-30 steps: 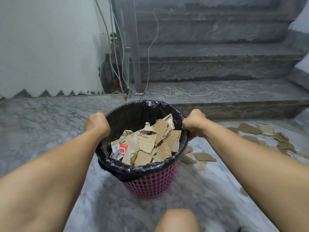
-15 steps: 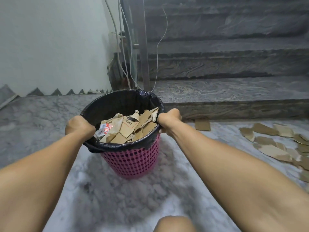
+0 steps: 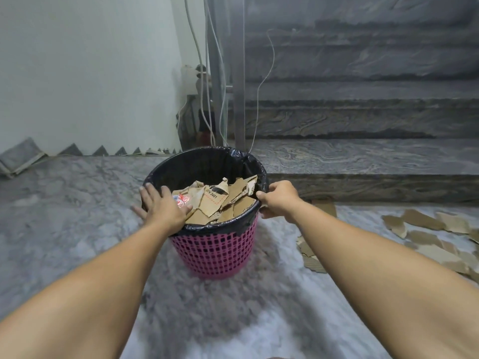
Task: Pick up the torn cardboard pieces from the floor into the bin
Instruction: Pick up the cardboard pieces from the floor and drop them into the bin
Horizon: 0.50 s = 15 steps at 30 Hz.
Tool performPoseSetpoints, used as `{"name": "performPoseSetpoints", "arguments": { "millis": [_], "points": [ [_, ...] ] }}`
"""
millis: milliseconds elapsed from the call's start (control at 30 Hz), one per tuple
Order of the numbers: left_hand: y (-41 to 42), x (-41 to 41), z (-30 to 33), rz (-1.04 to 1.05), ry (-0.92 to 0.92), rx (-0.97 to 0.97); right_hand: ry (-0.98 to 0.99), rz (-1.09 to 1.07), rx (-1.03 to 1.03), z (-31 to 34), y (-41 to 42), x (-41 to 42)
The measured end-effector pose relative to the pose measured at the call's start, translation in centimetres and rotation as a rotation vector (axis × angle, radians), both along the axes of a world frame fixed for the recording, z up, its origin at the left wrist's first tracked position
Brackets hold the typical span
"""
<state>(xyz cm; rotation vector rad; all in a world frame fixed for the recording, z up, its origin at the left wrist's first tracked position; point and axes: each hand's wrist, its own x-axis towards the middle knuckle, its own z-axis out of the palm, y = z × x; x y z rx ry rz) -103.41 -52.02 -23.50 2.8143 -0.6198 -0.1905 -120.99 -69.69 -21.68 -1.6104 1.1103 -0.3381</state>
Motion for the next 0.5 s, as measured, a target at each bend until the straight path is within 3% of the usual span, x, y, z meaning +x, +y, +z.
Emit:
{"name": "performPoseSetpoints", "arguments": {
  "millis": [100, 267, 367, 500],
  "points": [
    [-1.7, -0.9, 1.0, -0.151, -0.111, 0.002, 0.114, 0.157, -0.117, 1.9, -0.7, -1.6],
    [-6.0, -5.2, 3.3, -0.280, 0.049, -0.293, 0.235, 0.195, -0.122, 3.9, -3.9, -4.5],
    [-9.2, -7.9, 4.2, -0.399, 0.055, -0.316, 0.287, 0.205, -0.114, 4.3, -6.3, -6.3],
    [-13.4, -10.9, 3.6, -0.567, -0.076, -0.267, 0.368, 0.202, -0.144, 3.2, -9.3, -8.7]
  ]
}}
